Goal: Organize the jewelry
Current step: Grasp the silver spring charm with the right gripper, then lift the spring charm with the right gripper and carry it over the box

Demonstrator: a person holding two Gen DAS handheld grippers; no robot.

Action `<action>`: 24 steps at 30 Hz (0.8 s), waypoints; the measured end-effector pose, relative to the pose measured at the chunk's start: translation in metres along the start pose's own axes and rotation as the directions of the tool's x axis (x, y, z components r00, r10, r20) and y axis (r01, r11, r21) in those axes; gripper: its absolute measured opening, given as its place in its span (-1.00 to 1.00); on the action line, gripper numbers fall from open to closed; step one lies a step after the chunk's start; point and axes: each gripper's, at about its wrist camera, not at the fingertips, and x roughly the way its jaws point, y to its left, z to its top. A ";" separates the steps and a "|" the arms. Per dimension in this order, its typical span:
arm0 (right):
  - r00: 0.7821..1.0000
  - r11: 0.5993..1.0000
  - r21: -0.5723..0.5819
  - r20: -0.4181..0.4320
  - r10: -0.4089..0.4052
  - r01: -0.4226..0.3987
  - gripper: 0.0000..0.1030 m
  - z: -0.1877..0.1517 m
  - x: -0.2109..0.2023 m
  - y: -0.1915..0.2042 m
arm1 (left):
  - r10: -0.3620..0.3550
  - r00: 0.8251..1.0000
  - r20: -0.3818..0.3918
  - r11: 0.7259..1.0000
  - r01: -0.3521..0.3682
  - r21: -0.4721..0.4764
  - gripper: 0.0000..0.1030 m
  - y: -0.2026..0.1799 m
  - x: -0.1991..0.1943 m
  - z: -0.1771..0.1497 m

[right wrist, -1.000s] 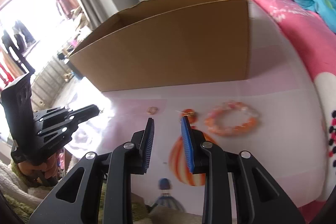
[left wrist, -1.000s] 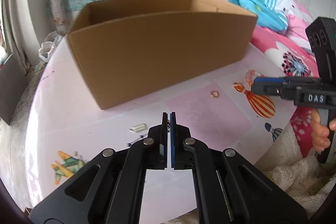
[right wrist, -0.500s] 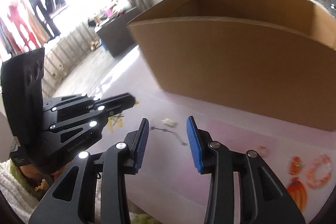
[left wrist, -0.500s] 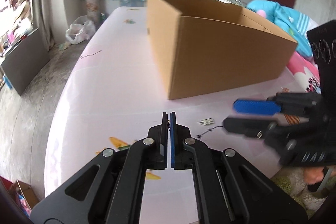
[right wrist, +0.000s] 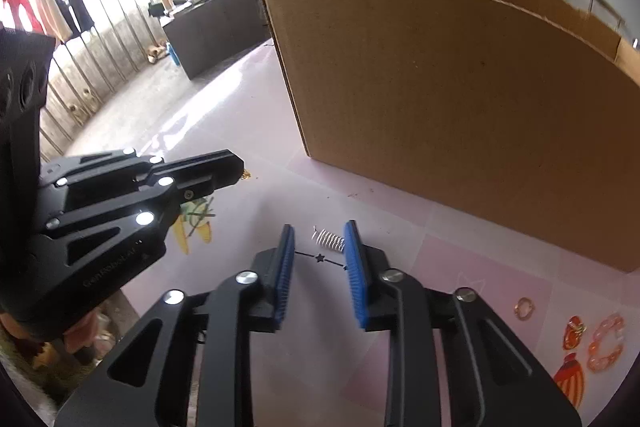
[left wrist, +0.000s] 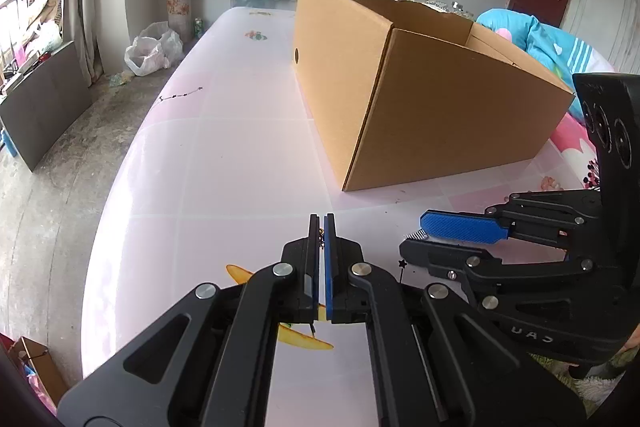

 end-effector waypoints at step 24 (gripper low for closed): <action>0.996 0.999 -0.045 0.089 -0.001 0.005 -0.72 -0.009 -0.037 -0.009 | 0.021 0.999 0.047 1.000 -0.021 0.006 -0.98 -0.002 -0.021 0.009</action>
